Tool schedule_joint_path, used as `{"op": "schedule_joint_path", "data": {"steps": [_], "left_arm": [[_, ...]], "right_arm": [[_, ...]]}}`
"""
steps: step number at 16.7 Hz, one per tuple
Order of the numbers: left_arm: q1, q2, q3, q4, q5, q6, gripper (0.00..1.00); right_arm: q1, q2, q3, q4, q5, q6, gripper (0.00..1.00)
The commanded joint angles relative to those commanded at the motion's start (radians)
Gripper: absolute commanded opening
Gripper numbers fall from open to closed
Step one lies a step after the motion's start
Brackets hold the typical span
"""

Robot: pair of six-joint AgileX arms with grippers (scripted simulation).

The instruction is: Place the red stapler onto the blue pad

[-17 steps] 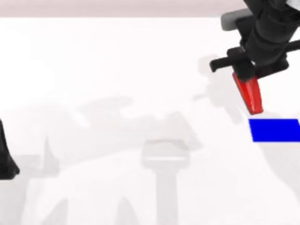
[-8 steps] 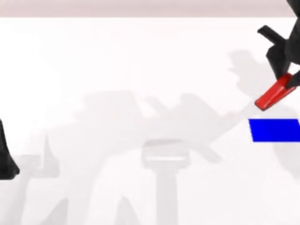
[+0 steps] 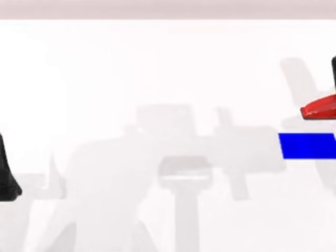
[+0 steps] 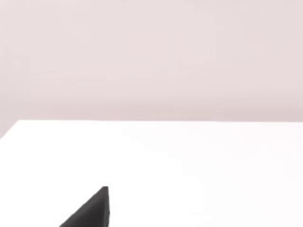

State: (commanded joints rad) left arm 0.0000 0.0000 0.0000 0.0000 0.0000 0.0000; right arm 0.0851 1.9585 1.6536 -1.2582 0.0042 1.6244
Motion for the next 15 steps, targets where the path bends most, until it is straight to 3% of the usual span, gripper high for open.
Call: {"op": "schedule_joint_path", "data": {"steps": [9, 15], "left_arm": [[0.0, 0.0, 0.0, 0.0, 0.0, 0.0, 1.0], [0.0, 0.0, 0.0, 0.0, 0.0, 0.0, 1.0]], "right_arm": [[-0.002, 0.004, -0.014, 0.014, -0.005, 0.031, 0.0], [0.016, 0.065, -0.182, 0.249, -0.004, 0.05, 0.0]]}}
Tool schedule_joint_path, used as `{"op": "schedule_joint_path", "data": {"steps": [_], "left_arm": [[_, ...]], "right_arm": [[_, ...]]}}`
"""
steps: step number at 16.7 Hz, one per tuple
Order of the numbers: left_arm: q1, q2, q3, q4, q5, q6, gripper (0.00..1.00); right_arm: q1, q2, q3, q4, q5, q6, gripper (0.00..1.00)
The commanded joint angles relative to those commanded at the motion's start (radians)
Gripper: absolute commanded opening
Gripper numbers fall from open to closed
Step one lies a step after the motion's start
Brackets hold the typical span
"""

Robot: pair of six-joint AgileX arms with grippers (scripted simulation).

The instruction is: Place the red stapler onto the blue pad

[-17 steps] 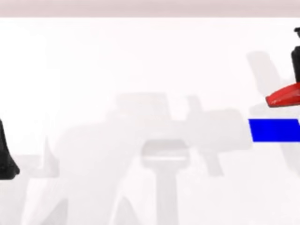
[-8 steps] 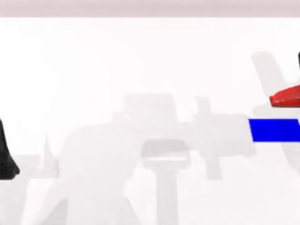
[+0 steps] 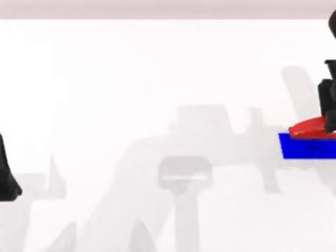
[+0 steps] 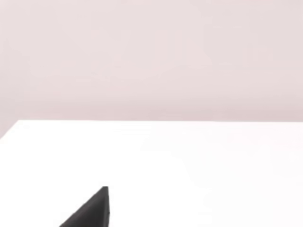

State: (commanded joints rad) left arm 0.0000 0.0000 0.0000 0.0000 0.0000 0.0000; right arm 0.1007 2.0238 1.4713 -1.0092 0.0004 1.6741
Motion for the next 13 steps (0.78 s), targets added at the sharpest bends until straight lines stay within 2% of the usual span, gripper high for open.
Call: {"op": "schedule_joint_path", "data": {"steps": [3, 8, 13], "left_arm": [[0.0, 0.0, 0.0, 0.0, 0.0, 0.0, 1.0], [0.0, 0.0, 0.0, 0.0, 0.0, 0.0, 1.0], [0.0, 0.0, 0.0, 0.0, 0.0, 0.0, 1.0]], "right_arm": [[0.008, 0.028, -0.072, 0.095, 0.0, 0.01, 0.0], [0.009, 0.032, -0.082, 0.108, -0.001, 0.012, 0.0], [0.009, 0.032, -0.082, 0.108, -0.001, 0.012, 0.38]]}}
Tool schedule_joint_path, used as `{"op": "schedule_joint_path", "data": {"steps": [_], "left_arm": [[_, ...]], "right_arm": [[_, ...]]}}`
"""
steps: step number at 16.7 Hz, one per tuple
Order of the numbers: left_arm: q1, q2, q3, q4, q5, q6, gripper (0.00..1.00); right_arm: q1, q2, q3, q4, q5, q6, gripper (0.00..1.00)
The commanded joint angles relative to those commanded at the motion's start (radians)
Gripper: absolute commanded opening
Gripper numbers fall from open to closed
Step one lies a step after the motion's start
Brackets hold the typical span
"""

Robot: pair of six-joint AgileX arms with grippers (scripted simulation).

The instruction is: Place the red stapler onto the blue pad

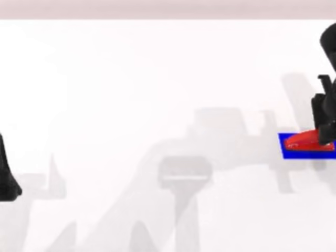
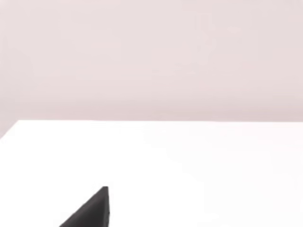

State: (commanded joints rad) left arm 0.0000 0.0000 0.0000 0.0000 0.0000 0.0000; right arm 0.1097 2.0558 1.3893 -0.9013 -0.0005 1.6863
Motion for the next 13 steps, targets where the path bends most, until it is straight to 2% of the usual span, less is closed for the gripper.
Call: {"op": "schedule_joint_path", "data": {"steps": [8, 13], "left_arm": [[0.0, 0.0, 0.0, 0.0, 0.0, 0.0, 1.0], [0.0, 0.0, 0.0, 0.0, 0.0, 0.0, 1.0]], "right_arm": [[0.0, 0.0, 0.0, 0.0, 0.0, 0.0, 0.98], [0.0, 0.0, 0.0, 0.0, 0.0, 0.0, 1.0]]}}
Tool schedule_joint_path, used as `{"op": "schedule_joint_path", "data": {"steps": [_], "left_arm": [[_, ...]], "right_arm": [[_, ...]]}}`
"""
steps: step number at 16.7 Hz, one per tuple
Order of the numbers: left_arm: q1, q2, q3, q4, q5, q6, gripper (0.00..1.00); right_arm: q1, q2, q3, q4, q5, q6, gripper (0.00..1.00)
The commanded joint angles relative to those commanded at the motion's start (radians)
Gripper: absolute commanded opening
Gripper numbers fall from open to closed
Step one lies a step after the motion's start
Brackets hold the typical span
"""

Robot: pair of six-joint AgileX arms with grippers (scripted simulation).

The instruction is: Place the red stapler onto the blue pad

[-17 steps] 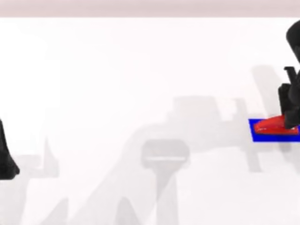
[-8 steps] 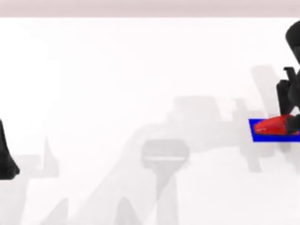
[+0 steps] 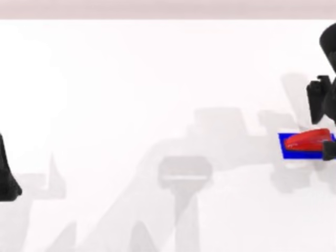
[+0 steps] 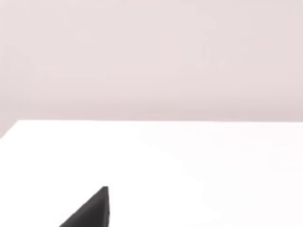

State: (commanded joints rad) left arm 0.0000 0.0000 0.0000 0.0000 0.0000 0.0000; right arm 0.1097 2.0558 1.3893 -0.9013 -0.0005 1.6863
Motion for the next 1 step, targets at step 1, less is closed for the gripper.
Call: {"op": "schedule_joint_path", "data": {"steps": [1], "left_arm": [[0.0, 0.0, 0.0, 0.0, 0.0, 0.0, 1.0]], "right_arm": [[0.0, 0.0, 0.0, 0.0, 0.0, 0.0, 1.0]]}}
